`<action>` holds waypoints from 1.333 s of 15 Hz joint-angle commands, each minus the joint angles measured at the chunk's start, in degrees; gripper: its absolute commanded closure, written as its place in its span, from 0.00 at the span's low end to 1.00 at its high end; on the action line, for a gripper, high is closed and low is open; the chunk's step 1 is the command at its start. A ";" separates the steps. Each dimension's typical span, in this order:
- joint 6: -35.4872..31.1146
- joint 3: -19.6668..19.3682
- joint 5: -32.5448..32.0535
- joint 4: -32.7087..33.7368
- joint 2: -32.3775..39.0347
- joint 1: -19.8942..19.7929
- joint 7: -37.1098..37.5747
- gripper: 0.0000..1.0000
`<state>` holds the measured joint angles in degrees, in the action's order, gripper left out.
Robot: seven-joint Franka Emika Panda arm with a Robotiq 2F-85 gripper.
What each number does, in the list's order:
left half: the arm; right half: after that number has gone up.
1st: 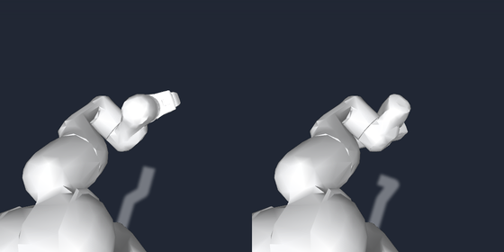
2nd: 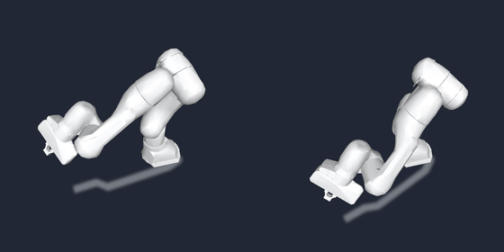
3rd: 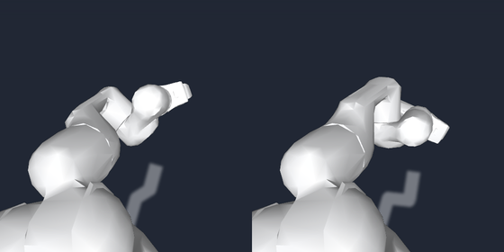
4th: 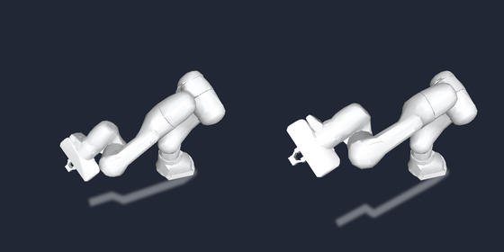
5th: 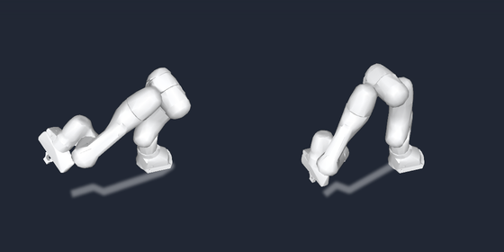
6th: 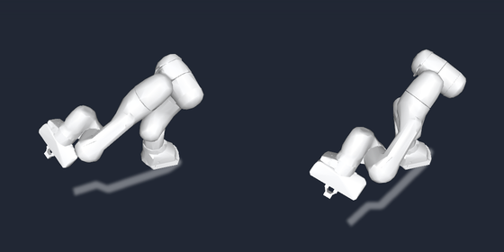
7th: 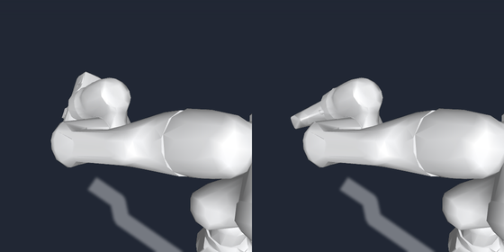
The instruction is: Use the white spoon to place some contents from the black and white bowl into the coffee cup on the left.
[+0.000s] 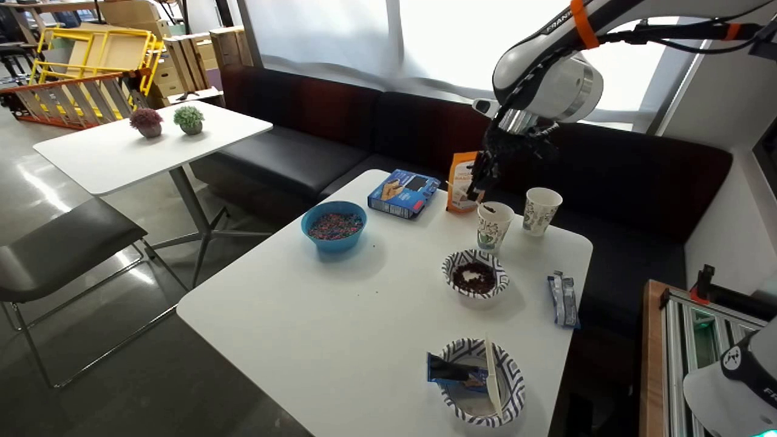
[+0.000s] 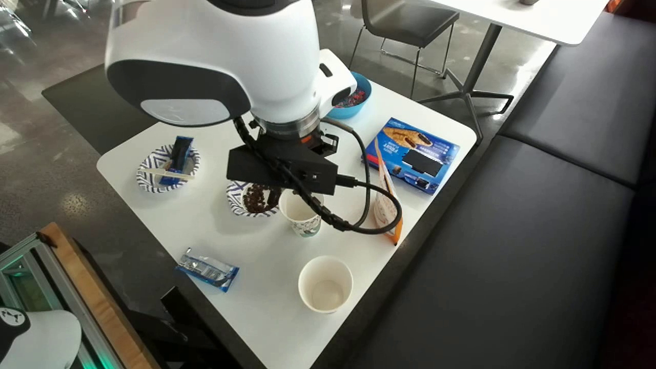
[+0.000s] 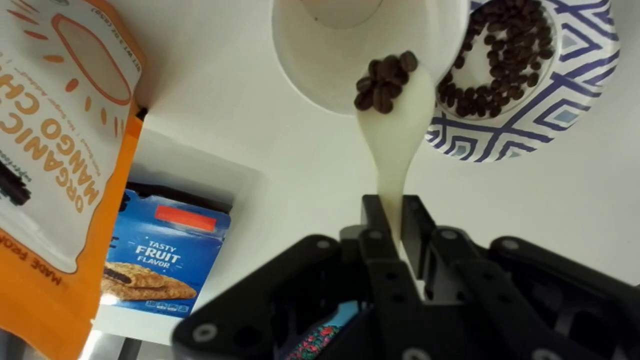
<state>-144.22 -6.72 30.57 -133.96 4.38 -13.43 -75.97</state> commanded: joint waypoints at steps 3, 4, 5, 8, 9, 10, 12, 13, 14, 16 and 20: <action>7.24 -1.58 8.12 0.36 -0.37 -1.82 -14.64 0.96; 8.80 -2.07 8.42 0.54 -0.31 -2.07 -16.25 0.96; 10.15 -2.54 9.04 0.71 -0.33 -2.31 -17.78 0.96; 13.28 -3.94 10.49 1.09 -0.41 -2.94 -21.82 0.96; 14.90 -4.34 11.50 1.36 -0.53 -3.27 -23.32 0.96; 16.13 -4.68 12.96 1.53 -0.54 -3.52 -24.72 0.96; 18.83 -5.43 15.63 2.17 -0.39 -3.91 -26.85 0.96; 19.46 -5.76 17.02 2.41 -0.27 -4.02 -27.62 0.96; 20.09 -6.11 18.14 2.67 -0.17 -4.15 -28.26 0.96; 20.85 -6.68 20.47 2.86 -0.17 -4.36 -29.47 0.96; 18.69 -7.30 26.89 2.29 -0.50 -4.37 -32.72 0.96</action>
<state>-125.37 -13.39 52.72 -131.21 4.24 -17.64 -105.06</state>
